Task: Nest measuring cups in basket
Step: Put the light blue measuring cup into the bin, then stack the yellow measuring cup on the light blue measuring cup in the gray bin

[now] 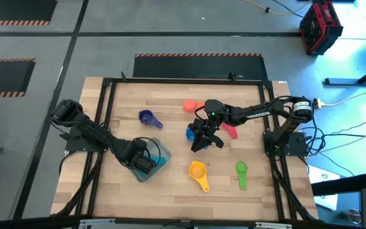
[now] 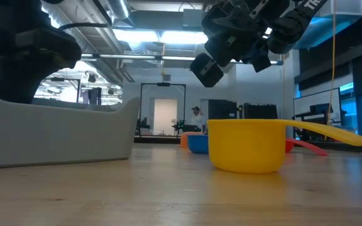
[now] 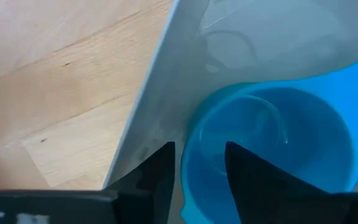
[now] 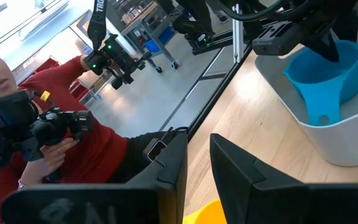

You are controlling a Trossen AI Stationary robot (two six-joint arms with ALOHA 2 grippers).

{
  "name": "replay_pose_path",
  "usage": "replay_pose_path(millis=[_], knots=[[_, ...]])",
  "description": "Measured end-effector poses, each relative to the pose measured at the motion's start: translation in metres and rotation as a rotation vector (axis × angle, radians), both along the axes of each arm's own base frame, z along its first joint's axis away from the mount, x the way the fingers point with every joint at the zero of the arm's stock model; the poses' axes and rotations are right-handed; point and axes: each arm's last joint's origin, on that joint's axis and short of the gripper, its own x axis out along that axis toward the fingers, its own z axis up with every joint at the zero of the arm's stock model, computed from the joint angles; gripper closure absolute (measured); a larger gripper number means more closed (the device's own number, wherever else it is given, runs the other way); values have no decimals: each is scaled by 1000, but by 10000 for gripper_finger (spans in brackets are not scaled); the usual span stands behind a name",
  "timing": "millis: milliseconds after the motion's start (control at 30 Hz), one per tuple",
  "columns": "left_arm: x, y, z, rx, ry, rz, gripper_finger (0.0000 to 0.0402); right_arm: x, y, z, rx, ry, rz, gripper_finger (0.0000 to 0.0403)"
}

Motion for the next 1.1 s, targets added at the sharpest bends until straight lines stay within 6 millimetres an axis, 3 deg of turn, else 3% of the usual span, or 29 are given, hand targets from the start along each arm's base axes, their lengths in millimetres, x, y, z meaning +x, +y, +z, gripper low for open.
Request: replay_pose_path(millis=[333, 500, 733, 900, 1100], knots=[[-2, 0, 8, -14, -21, -26, 254, 0, 3, 0, 4, 5, 8, 327], [-3, 2, 32, -14, -82, -79, 254, 0, 10, 2, 13, 13, 26, 327], [-3, 5, 58, 30, -234, -184, 255, -6, 19, 21, 22, -3, 32, 327], [6, 7, 65, 158, -348, -327, 255, -17, 29, 34, 26, 43, 50, 327], [30, 17, 76, 285, -526, -514, 255, -41, 40, 53, -34, 119, 1, 327]])
